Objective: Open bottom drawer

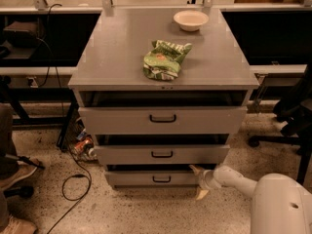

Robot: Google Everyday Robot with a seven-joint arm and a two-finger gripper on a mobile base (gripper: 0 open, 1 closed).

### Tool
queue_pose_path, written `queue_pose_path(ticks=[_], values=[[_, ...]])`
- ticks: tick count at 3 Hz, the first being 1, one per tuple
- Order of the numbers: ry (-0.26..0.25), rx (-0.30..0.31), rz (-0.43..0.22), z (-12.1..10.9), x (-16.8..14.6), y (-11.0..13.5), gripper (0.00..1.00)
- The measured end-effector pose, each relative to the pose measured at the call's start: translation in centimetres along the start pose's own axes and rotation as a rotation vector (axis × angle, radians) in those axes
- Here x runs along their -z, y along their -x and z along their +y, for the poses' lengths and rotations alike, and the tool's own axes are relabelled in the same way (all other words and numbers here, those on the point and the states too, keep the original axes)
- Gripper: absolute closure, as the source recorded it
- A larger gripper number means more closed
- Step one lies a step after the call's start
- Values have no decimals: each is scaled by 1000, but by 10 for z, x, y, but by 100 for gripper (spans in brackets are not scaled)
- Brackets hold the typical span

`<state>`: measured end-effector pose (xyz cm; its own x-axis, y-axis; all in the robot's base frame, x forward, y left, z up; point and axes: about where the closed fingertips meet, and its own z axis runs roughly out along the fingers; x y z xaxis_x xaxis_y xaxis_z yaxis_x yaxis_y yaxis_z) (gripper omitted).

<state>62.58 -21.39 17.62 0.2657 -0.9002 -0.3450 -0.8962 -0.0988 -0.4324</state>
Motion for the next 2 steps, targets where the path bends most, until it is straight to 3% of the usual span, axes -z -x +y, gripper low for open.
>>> queue_pose_path(ticks=[2], values=[[38,-57,37,13,1,-13,56]])
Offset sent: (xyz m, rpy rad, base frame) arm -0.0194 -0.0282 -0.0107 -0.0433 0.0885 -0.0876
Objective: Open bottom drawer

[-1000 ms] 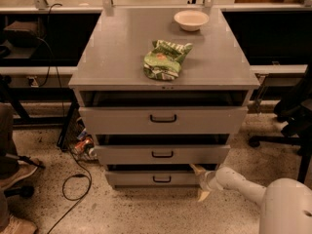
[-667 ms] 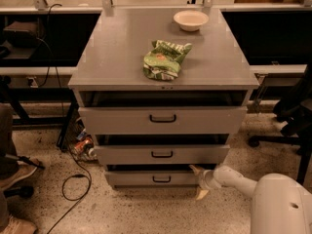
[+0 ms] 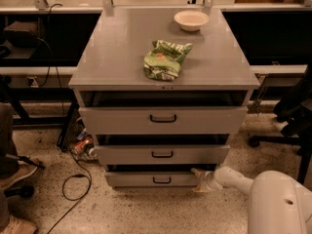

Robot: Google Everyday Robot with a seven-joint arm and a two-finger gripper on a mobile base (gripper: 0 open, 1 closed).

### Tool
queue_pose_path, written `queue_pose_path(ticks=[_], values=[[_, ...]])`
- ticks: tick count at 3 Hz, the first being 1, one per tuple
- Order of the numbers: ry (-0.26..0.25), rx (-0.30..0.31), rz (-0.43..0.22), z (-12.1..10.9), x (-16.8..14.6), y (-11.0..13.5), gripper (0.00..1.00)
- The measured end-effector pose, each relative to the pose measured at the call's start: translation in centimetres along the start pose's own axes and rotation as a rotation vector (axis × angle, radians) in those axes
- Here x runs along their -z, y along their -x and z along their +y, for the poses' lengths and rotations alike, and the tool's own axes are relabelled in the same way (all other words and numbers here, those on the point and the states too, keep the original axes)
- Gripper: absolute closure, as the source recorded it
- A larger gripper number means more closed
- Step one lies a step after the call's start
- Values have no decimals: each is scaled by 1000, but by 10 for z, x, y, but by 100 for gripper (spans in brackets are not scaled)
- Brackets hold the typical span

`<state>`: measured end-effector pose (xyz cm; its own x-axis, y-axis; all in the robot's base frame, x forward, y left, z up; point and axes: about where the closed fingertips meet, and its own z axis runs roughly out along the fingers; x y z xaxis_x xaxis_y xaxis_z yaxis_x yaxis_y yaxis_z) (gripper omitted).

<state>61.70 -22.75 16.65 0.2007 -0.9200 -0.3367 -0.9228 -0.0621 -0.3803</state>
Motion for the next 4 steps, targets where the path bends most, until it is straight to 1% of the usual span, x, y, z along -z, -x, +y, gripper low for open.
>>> queue_pose_path(ticks=[1,2,4], values=[[13,-20,10,7,5,-5,79],[13,-20,10,4,11,-2,99],[13,-21,10,3,15,-1,100]])
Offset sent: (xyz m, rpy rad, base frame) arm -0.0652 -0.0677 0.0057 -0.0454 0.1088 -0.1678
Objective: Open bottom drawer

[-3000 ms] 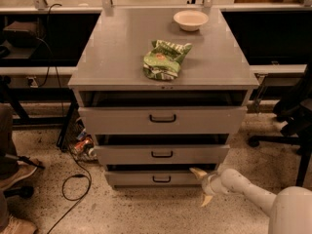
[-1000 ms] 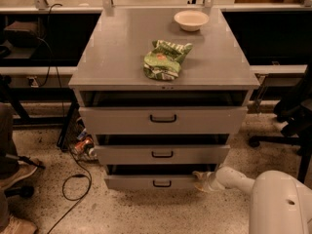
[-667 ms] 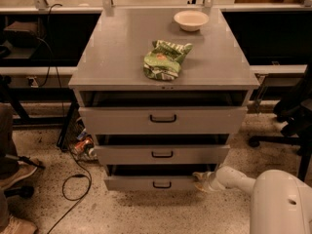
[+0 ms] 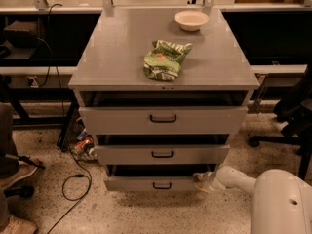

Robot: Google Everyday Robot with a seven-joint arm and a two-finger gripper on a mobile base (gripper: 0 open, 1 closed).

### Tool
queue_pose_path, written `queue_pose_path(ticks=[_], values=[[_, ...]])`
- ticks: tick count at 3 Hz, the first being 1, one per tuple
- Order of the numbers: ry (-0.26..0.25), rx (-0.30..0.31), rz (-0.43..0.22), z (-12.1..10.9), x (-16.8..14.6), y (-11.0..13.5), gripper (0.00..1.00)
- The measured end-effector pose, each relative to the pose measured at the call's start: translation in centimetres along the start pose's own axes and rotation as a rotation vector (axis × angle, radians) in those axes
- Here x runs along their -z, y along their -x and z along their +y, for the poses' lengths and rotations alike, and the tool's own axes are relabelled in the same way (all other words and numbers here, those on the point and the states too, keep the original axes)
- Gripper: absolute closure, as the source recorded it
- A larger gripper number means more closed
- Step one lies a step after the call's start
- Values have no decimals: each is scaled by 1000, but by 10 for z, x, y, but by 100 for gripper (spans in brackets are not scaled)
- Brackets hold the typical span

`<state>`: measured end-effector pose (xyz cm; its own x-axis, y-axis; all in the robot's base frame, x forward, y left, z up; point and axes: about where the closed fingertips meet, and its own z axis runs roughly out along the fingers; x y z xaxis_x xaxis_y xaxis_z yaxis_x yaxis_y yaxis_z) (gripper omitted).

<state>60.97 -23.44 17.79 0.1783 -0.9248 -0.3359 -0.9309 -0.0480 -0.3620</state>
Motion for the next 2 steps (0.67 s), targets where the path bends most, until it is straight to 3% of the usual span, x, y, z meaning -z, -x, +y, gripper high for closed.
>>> queue_pose_path(ticks=[1,2], values=[[0,0,0,0,0,0,83],[0,0,0,0,0,0,59]])
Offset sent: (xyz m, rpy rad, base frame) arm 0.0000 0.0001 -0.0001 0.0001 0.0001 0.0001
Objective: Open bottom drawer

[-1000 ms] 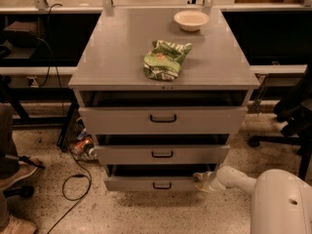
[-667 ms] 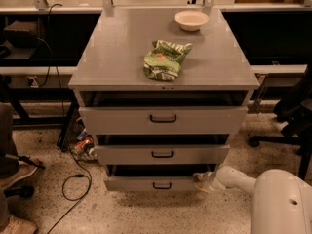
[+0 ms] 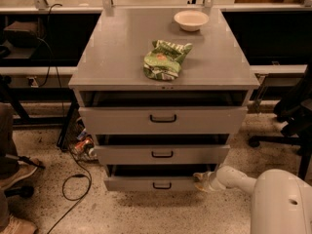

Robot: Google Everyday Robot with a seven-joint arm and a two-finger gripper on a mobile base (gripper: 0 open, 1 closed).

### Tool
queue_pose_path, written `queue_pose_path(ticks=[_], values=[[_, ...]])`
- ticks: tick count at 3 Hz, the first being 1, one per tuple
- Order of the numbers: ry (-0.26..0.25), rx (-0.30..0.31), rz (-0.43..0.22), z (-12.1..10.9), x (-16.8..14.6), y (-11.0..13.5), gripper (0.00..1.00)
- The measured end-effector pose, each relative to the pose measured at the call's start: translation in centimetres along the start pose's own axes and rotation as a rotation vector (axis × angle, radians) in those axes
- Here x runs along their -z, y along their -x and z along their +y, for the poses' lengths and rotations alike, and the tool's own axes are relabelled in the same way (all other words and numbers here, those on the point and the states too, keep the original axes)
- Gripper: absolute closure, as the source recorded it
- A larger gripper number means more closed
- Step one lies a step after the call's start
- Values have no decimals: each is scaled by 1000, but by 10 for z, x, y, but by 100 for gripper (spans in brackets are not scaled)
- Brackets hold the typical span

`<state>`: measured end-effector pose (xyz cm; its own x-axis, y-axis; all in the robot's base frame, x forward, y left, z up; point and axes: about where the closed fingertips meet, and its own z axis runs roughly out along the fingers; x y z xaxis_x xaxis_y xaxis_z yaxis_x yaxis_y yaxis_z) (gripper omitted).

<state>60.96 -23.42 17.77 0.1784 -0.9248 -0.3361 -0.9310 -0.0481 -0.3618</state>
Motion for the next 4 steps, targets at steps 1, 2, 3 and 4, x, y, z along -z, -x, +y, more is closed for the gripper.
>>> queue_pose_path(ticks=[1,2,3,4], values=[[0,0,0,0,0,0,36],[0,0,0,0,0,0,12],[5,1,1,2,-3,3,0],[10,2,11,4,-7,6,0]])
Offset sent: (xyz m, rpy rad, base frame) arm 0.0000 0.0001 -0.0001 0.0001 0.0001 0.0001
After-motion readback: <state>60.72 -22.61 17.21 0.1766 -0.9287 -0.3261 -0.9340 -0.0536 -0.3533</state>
